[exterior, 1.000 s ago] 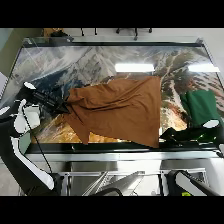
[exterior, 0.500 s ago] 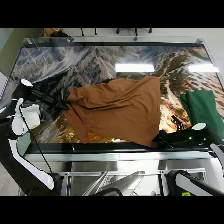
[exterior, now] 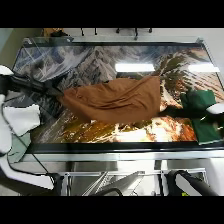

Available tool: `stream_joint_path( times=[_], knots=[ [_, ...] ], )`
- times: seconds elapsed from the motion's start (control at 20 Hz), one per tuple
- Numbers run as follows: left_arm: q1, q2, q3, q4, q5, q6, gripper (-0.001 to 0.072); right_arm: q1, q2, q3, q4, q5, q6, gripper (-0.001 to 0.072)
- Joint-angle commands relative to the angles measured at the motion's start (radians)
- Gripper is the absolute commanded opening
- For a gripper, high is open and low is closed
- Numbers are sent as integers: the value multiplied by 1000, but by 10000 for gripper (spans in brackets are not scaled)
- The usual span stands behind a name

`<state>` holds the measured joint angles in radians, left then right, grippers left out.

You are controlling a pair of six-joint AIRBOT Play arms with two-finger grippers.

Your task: Fold the shirts.

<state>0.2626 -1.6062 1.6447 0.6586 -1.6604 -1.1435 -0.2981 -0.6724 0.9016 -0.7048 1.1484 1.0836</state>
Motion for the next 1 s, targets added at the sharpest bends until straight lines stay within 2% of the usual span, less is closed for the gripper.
stream_joint_path(
  times=[0.0, 0.1, 0.2, 0.4, 0.5, 0.6, 0.8, 0.95],
  knots=[
    [29, 301, 2, -227, 88, 9, 13, -87, 124, 388, 28, -39, 7, 25],
    [74, 502, 4, -276, 154, 9, 14, -168, 137, 590, 27, -50, 47, 25],
    [150, 692, 41, -229, 232, 10, 14, -232, 134, 761, 27, -50, 46, 25],
    [343, 891, 186, 17, 304, 4, 14, -218, 106, 968, 17, -79, 45, 25],
    [335, 875, 252, 51, 304, -9, 14, -198, 89, 989, 17, -95, 31, 25],
    [258, 798, 298, 48, 268, -10, 14, -199, 39, 982, 39, -40, 27, 25],
    [-6, 580, 230, 72, 253, 6, 15, -198, -120, 830, 244, 76, -47, 25],
    [-187, 372, 109, 258, 346, 27, 15, -198, -246, 642, 232, 47, -113, 24]
  ],
)
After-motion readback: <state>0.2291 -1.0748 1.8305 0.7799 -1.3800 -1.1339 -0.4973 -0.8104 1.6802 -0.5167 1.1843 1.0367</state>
